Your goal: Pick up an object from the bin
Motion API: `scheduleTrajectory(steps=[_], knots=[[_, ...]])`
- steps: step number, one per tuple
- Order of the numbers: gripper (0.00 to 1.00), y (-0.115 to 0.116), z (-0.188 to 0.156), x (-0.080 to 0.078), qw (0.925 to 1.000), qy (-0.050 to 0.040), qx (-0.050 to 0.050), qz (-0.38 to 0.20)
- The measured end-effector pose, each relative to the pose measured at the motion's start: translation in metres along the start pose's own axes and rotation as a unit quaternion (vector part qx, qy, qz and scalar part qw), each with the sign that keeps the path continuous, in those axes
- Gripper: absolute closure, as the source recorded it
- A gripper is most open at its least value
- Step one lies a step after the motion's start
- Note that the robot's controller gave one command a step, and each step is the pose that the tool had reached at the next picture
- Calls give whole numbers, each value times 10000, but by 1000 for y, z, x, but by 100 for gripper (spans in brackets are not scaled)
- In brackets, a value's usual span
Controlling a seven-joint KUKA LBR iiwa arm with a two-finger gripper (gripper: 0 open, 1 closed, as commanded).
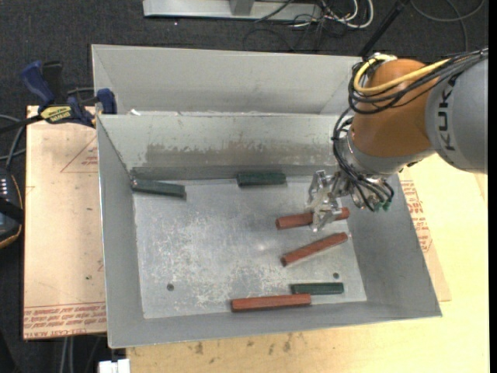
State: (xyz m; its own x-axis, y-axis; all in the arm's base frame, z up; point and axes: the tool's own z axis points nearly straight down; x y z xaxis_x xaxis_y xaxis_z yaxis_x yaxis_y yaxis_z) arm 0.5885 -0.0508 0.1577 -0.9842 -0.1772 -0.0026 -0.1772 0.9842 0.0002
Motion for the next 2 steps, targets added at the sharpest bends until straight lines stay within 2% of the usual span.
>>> scheduleTrajectory(steps=[2], knots=[[100,0,-15,-1,10000,-8,2,-2]])
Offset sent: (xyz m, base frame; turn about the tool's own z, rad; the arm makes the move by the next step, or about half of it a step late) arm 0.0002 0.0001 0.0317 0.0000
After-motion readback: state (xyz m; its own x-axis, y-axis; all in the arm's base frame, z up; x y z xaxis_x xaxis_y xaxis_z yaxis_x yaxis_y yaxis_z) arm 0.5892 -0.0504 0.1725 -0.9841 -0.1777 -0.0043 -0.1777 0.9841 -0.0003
